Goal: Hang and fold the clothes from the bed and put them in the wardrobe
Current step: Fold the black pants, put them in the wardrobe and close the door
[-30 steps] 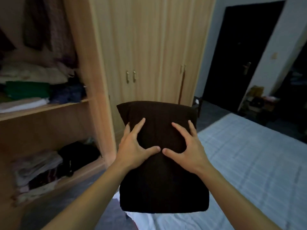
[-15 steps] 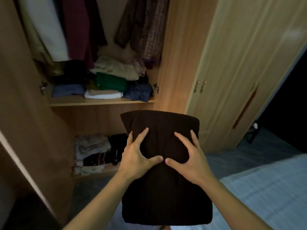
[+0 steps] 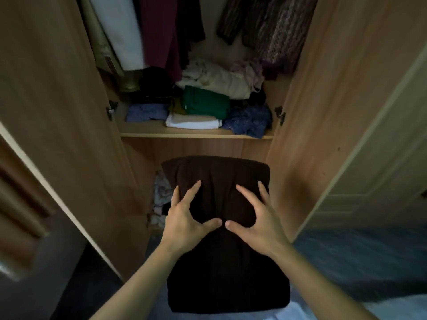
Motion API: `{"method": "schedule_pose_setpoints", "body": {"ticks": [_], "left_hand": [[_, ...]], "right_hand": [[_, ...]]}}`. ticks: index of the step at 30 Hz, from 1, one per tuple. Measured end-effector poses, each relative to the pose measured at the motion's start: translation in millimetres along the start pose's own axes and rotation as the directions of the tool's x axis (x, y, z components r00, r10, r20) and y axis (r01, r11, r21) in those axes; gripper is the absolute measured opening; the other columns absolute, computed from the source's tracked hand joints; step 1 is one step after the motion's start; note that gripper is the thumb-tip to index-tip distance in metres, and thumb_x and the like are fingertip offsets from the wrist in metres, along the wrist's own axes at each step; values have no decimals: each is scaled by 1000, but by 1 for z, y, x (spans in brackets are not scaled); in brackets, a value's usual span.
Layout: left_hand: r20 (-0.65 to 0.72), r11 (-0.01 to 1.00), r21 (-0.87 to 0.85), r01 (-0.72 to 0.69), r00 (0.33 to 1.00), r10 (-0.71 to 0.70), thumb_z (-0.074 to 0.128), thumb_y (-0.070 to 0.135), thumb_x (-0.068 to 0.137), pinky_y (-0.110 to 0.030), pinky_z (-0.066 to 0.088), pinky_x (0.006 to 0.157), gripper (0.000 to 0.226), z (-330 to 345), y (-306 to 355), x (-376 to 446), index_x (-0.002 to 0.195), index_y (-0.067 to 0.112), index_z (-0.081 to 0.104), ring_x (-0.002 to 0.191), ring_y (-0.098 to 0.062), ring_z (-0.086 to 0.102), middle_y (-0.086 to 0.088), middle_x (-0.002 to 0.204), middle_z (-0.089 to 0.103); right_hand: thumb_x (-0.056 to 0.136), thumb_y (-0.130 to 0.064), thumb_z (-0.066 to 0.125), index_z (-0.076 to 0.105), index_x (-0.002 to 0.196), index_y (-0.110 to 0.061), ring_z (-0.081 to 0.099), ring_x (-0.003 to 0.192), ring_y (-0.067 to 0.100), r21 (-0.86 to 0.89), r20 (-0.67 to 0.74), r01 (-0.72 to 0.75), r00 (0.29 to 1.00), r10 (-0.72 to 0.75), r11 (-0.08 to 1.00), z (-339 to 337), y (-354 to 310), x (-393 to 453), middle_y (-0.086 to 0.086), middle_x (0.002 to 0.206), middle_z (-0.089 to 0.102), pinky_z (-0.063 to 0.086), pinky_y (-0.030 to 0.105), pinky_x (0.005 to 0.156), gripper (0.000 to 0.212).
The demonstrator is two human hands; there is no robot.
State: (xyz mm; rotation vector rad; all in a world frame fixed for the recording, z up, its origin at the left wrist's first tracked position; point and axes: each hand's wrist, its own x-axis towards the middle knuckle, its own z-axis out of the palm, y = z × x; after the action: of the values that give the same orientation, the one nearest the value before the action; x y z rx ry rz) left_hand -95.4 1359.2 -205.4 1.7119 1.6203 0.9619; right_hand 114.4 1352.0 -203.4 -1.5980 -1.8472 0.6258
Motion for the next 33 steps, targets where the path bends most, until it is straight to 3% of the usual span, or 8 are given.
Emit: {"method": "schedule_pose_setpoints", "body": {"ticks": [4, 8, 18, 20, 24, 27, 30, 33], "left_hand": [[-56, 997, 40, 68, 996, -65, 88, 55, 59, -45, 24, 118, 108, 0, -7, 36, 148, 53, 26, 152, -15, 3, -4, 164, 16], [-103, 990, 53, 130, 987, -124, 88, 56, 59, -46, 25, 118, 109, -8, -19, 68, 148, 53, 26, 152, -16, 6, -5, 164, 16], [-71, 987, -8, 159, 985, -159, 87, 54, 61, -49, 22, 119, 109, -22, -99, 174, 151, 48, 26, 152, -13, -4, -5, 164, 19], [-29, 988, -37, 151, 988, -152, 87, 53, 62, -45, 22, 120, 108, -21, -119, 198, 151, 46, 26, 152, -13, -3, -4, 163, 21], [42, 990, -28, 136, 990, -134, 86, 56, 62, -40, 26, 117, 106, -9, -146, 242, 150, 50, 26, 152, -14, 2, -3, 163, 20], [89, 988, -28, 151, 985, -148, 85, 57, 62, -37, 26, 117, 105, 4, -164, 266, 148, 54, 25, 151, -12, 3, -2, 163, 19], [112, 984, -26, 176, 979, -172, 85, 57, 63, -25, 25, 110, 103, 24, -190, 290, 147, 56, 25, 149, -11, 13, -1, 164, 15], [101, 985, 28, 172, 980, -174, 85, 57, 62, -20, 27, 103, 103, 56, -224, 313, 147, 55, 26, 147, -16, 23, -1, 163, 13]], "right_hand": [[71, -56, 78, 23, 141, -64, 9, 151, 12, 69, 82, 19, 996, -25, 997, 11, 11, 53, -21, 162, -14, 30, 36, 113, 90], [70, -56, 78, 24, 141, -64, 10, 151, 16, 93, 150, 39, 987, -53, 995, 27, 11, 100, -22, 161, -13, 28, 54, 117, 89], [71, -55, 77, 24, 139, -66, 11, 150, 13, 35, 197, 24, 980, -31, 999, 93, 11, 212, -21, 162, -13, 29, 53, 117, 87], [71, -54, 78, 24, 140, -65, 12, 150, 13, 20, 187, -6, 982, 2, 1000, 109, 16, 230, -21, 162, -13, 30, 49, 117, 88], [73, -53, 79, 25, 142, -63, 11, 147, 5, 18, 175, -55, 983, 51, 998, 130, 36, 261, -18, 163, -12, 28, 24, 108, 88], [71, -54, 80, 28, 142, -62, 12, 141, 0, 42, 195, -79, 978, 70, 996, 143, 55, 279, -18, 163, -11, 29, 22, 107, 88], [71, -53, 82, 32, 142, -59, 14, 145, 2, 76, 208, -113, 974, 95, 991, 163, 82, 301, -19, 163, -9, 30, 19, 107, 88], [71, -48, 84, 34, 143, -54, 14, 141, -1, 88, 219, -135, 969, 113, 987, 189, 120, 322, -18, 163, -6, 21, -4, 95, 88]]}}
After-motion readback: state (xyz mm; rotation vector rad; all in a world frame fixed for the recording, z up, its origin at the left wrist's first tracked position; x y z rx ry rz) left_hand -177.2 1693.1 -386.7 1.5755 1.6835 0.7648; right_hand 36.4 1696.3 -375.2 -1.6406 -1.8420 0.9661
